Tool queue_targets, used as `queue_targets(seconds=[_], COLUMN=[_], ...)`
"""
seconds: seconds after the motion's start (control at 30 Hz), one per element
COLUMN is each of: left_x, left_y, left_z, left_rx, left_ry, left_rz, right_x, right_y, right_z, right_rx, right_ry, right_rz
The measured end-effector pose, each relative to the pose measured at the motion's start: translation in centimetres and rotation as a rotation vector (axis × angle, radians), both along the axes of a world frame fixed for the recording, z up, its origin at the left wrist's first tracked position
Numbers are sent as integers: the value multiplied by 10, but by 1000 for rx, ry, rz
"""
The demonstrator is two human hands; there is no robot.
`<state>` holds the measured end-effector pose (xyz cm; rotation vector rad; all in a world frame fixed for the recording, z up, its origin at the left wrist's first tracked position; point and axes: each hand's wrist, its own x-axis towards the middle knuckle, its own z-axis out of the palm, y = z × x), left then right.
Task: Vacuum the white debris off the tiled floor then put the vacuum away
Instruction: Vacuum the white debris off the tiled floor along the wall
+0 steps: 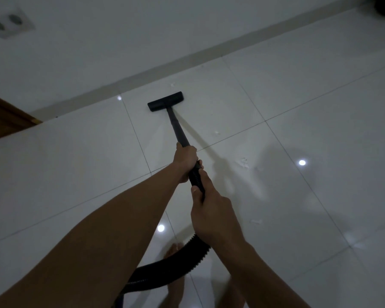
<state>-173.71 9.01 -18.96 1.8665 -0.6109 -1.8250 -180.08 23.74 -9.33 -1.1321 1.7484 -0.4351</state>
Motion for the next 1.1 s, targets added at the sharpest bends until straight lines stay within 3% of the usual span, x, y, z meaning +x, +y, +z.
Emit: queue_targets(seconds=[0.47, 1.1], left_x=[24, 1], left_y=[-54, -123], left_z=[3, -5], left_rx=[-3, -17], left_ry=[37, 40], left_rz=[-37, -45], right_x=[38, 18], right_y=[-48, -116], right_z=[1, -10], right_rx=[-13, -31], right_ry=[93, 152], right_rz=[-35, -38])
